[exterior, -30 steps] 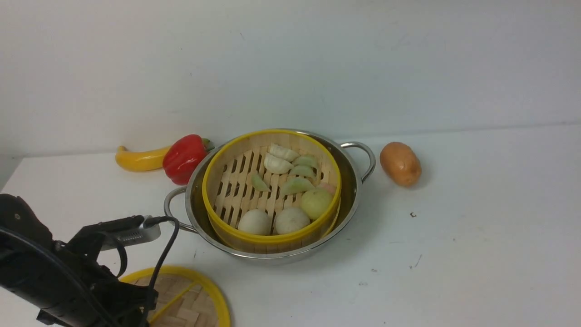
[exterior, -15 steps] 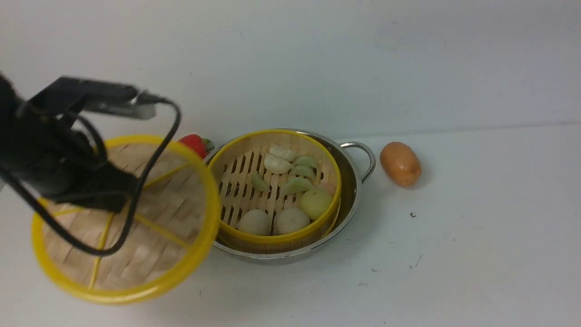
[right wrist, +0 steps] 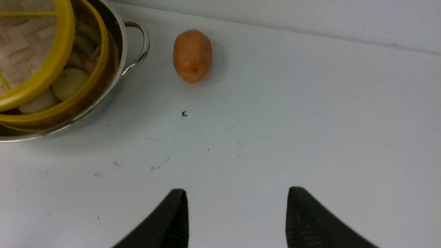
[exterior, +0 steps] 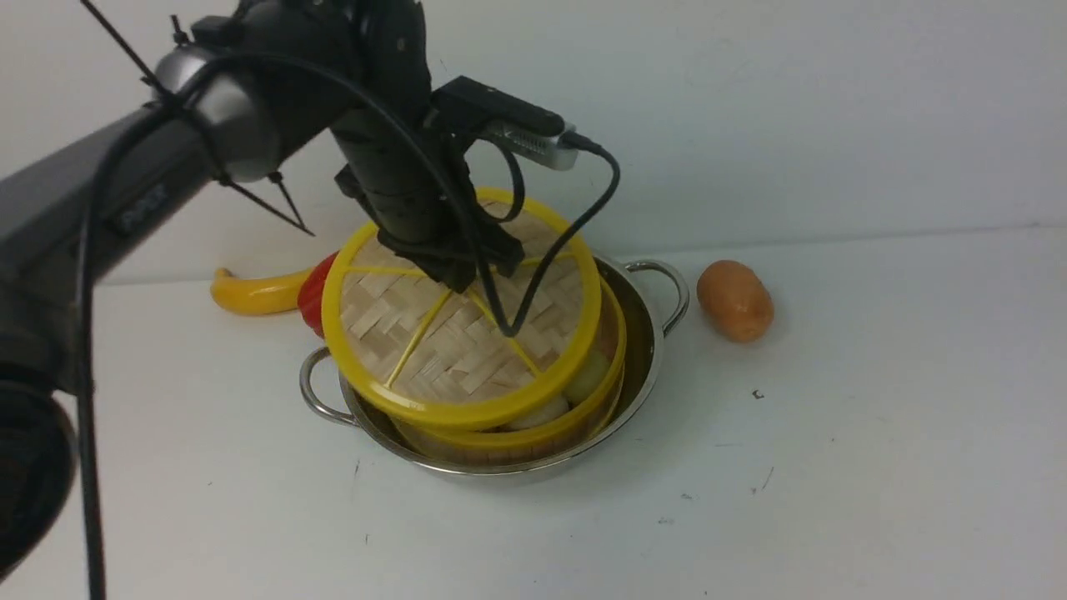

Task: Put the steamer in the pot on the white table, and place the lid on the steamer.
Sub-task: 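Place the yellow bamboo steamer lid onto the steamer in the pot with the left gripper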

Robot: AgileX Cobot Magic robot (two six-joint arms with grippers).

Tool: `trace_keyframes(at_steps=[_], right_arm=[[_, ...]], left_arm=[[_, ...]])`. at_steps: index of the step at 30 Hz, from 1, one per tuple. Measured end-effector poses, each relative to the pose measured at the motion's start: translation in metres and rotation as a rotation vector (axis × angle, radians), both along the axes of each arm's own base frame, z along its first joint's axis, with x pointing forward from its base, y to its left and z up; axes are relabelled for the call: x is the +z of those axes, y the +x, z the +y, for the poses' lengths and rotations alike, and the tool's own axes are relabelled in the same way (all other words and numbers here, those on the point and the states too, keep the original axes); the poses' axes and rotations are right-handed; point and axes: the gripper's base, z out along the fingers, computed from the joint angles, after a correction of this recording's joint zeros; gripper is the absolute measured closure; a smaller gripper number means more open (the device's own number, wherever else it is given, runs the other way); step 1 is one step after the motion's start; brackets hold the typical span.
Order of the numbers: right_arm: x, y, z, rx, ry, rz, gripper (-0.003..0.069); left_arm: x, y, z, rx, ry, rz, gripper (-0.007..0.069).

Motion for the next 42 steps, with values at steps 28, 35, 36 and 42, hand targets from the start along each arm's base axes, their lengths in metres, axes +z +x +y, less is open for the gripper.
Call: trace_keyframes(at_steps=[28, 35, 36, 42], right_arm=[[0.003, -0.035, -0.009, -0.025, 0.046, -0.074, 0.0324], [0.003, -0.035, -0.009, -0.025, 0.046, -0.074, 0.0324], [0.003, -0.035, -0.009, -0.025, 0.046, -0.074, 0.0324], [0.003, -0.035, -0.009, -0.025, 0.046, -0.074, 0.0326]], left_arm=[[-0.039, 0.015, -0.026, -0.046, 0.034, 0.009, 0.051], [-0.039, 0.015, -0.025, -0.021, 0.049, 0.007, 0.051], [-0.039, 0.015, -0.025, -0.02, 0.048, 0.008, 0.051], [-0.043, 0.015, -0.027, -0.019, 0.035, 0.024, 0.051]])
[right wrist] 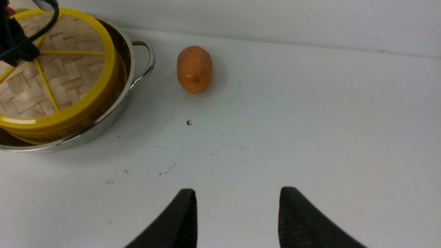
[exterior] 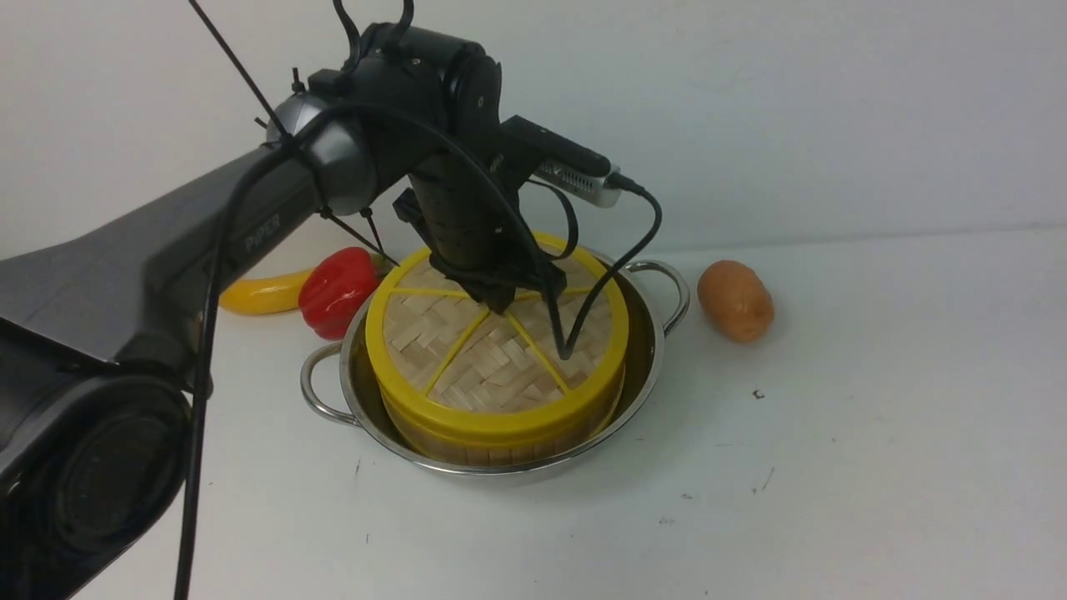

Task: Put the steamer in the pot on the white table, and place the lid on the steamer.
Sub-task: 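Place the yellow bamboo steamer lid onto the steamer in the pot with the left gripper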

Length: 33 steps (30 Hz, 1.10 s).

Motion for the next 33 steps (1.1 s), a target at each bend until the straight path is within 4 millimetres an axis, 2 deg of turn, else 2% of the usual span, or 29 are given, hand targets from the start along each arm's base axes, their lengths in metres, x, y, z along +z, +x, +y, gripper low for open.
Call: trace_keyframes(at_steps=[16, 18, 22, 27, 30, 32, 33], right_arm=[[0.0, 0.0, 0.0, 0.0, 0.0, 0.0, 0.0326], [0.0, 0.0, 0.0, 0.0, 0.0, 0.0, 0.0326], [0.0, 0.0, 0.0, 0.0, 0.0, 0.0, 0.0326], [0.0, 0.0, 0.0, -0.002, -0.004, -0.001, 0.0326], [0.0, 0.0, -0.001, -0.006, -0.018, -0.005, 0.0326], [0.0, 0.001, -0.003, -0.013, -0.037, -0.009, 0.0327], [0.0, 0.001, -0.004, -0.017, -0.051, -0.013, 0.033]], left_arm=[[-0.001, 0.0, 0.0, 0.0, 0.004, 0.004, 0.0509], [-0.001, 0.0, 0.0, 0.0, 0.003, 0.002, 0.0487], [-0.002, 0.001, 0.0, 0.0, 0.002, 0.003, 0.0355], [0.006, 0.007, 0.0, -0.003, 0.023, -0.042, 0.0113], [0.028, 0.009, 0.004, 0.018, 0.036, -0.098, 0.0039], [0.056, 0.004, 0.008, 0.035, 0.025, -0.155, 0.004], [0.074, -0.001, 0.011, 0.043, 0.01, -0.192, 0.007]])
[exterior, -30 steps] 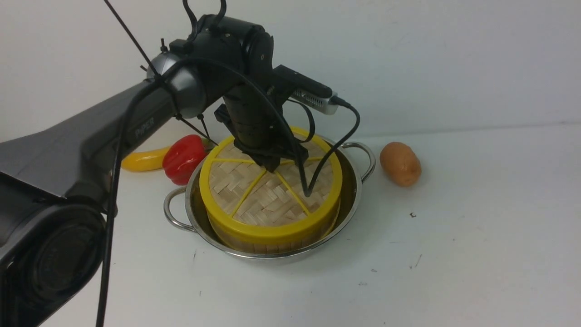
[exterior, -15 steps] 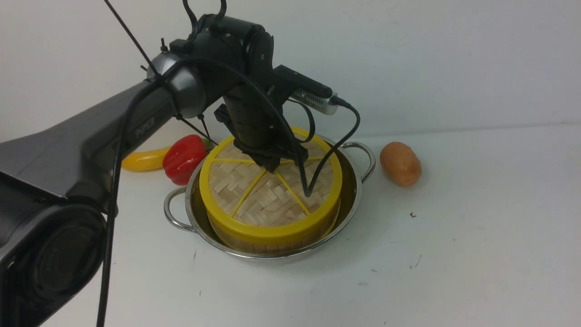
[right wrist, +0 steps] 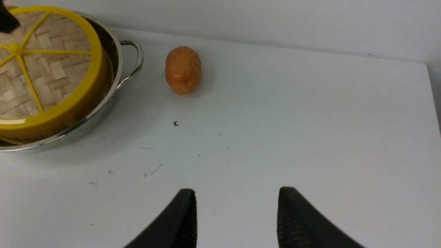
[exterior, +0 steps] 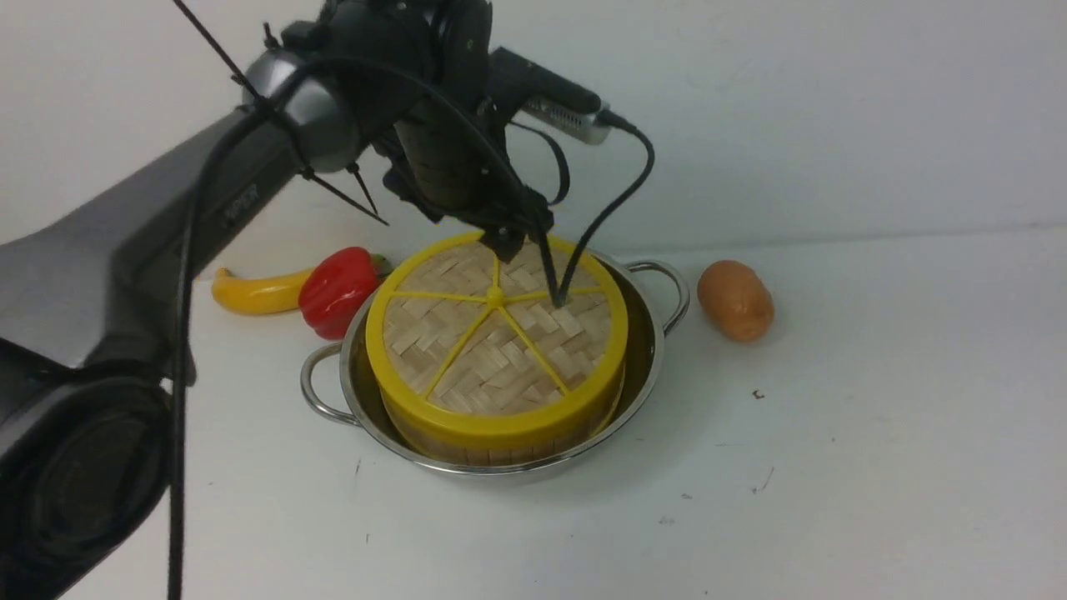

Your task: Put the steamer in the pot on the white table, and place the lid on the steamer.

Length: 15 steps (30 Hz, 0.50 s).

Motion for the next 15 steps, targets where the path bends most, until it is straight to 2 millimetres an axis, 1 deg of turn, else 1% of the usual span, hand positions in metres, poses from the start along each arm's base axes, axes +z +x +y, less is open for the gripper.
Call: trace_keyframes(at_steps=[1, 3, 4, 5, 6, 7, 8, 9, 11, 12, 13, 14, 15], right_arm=[[0.001, 0.0, -0.002, -0.004, -0.019, -0.008, 0.0337], [0.001, -0.001, -0.004, -0.005, -0.055, -0.037, 0.036], [0.002, -0.002, -0.005, -0.003, -0.066, -0.048, 0.0367], [0.002, -0.003, -0.007, -0.004, -0.086, -0.077, 0.0389], [0.002, -0.006, -0.01, -0.005, -0.111, -0.121, 0.0419], [0.0, -0.009, -0.012, -0.007, -0.132, -0.153, 0.0449], [-0.006, -0.014, -0.015, -0.014, -0.16, -0.178, 0.0488], [-0.011, -0.017, -0.017, -0.016, -0.172, -0.2, 0.0524], [-0.029, -0.023, -0.02, -0.021, -0.193, -0.222, 0.06], [-0.035, -0.025, -0.021, -0.022, -0.194, -0.225, 0.062], [-0.047, -0.028, -0.021, -0.021, -0.192, -0.231, 0.0649], [-0.063, -0.031, -0.022, -0.022, -0.187, -0.229, 0.0661], [-0.07, -0.032, -0.022, -0.019, -0.182, -0.234, 0.0664]], left_arm=[[0.023, -0.009, 0.004, 0.003, -0.02, -0.049, 0.0127], [0.057, -0.023, 0.011, 0.004, -0.052, -0.117, 0.0226], [0.065, -0.028, 0.013, 0.004, -0.06, -0.135, 0.0278], [0.085, -0.039, 0.018, 0.005, -0.078, -0.173, 0.0373], [0.11, -0.056, 0.026, 0.006, -0.1, -0.22, 0.0489], [0.126, -0.068, 0.032, 0.008, -0.115, -0.251, 0.0554], [0.143, -0.081, 0.038, 0.009, -0.131, -0.285, 0.0601], [0.152, -0.09, 0.041, 0.009, -0.143, -0.302, 0.0623], [0.171, -0.109, 0.048, -0.002, -0.182, -0.337, 0.0643], [0.175, -0.114, 0.05, -0.01, -0.191, -0.342, 0.0646], [0.179, -0.126, 0.053, -0.029, -0.204, -0.34, 0.0648], [0.175, -0.134, 0.054, -0.052, -0.207, -0.317, 0.0648], [0.175, -0.141, 0.056, -0.067, -0.212, -0.31, 0.0648]])
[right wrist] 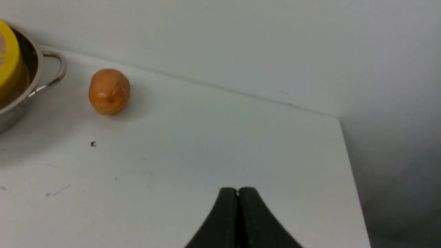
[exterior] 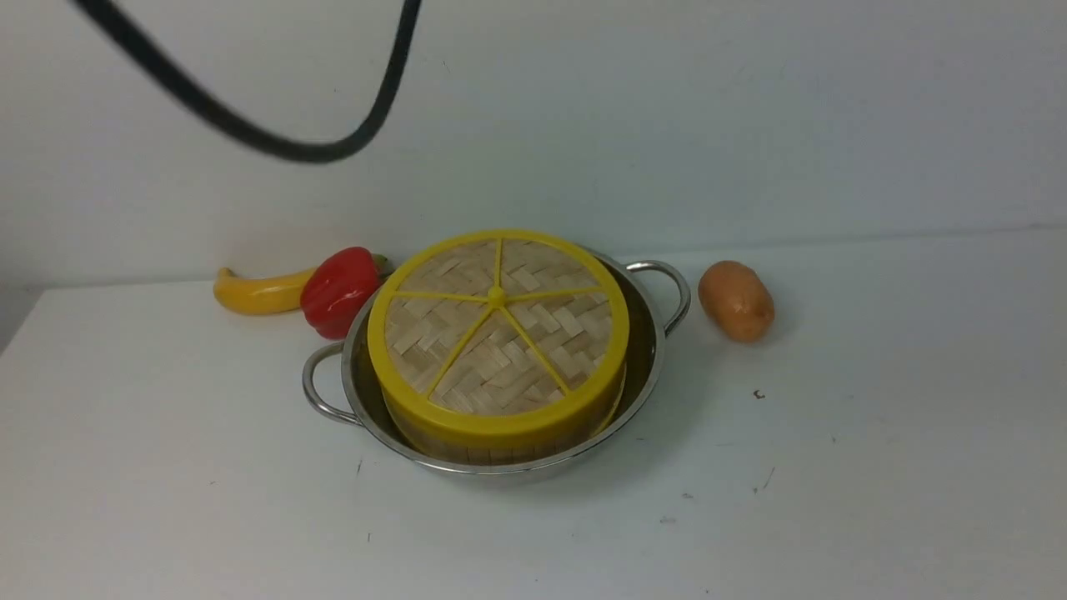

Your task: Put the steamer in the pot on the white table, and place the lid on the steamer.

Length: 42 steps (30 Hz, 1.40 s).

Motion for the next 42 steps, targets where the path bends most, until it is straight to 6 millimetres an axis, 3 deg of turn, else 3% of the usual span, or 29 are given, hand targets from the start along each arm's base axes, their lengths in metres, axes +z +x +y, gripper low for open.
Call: trace_keyframes(at_steps=[3, 5, 11, 14, 16, 23, 29, 34, 39, 42], right_arm=[[-0.024, -0.004, 0.0, 0.006, 0.019, -0.003, 0.0666], [-0.034, -0.006, 0.0, 0.005, 0.041, -0.009, 0.0666], [-0.034, -0.005, 0.002, 0.003, 0.104, -0.06, 0.0666], [-0.031, -0.004, 0.003, 0.007, 0.132, -0.098, 0.0664], [-0.031, -0.004, 0.004, 0.001, 0.158, -0.099, 0.0661], [-0.032, -0.005, 0.006, 0.003, 0.211, -0.088, 0.0643], [-0.032, -0.005, 0.007, 0.007, 0.228, -0.083, 0.0625], [-0.032, -0.005, 0.007, 0.008, 0.238, -0.079, 0.0611], [-0.032, -0.005, 0.008, 0.009, 0.241, -0.079, 0.0594], [-0.033, -0.005, 0.009, 0.013, 0.263, -0.072, 0.0583]], left_arm=[[-0.015, -0.02, 0.006, -0.043, 0.004, 0.012, 0.0648], [-0.041, -0.032, 0.01, -0.051, -0.005, 0.017, 0.0648], [-0.12, -0.078, 0.03, 0.002, -0.117, -0.013, 0.0648], [-0.141, -0.106, 0.042, 0.021, -0.199, -0.101, 0.0648], [-0.149, -0.12, 0.049, 0.023, -0.245, -0.168, 0.0648], [-0.133, -0.152, 0.064, 0.012, -0.335, -0.336, 0.0645], [-0.13, -0.156, 0.066, 0.01, -0.342, -0.356, 0.0645], [-0.133, -0.157, 0.069, -0.014, -0.236, -0.395, 0.0634], [-0.173, -0.17, 0.104, 0.197, -0.16, -0.372, 0.0624], [-0.216, -0.191, 0.127, 0.377, -0.128, -0.341, 0.0624]])
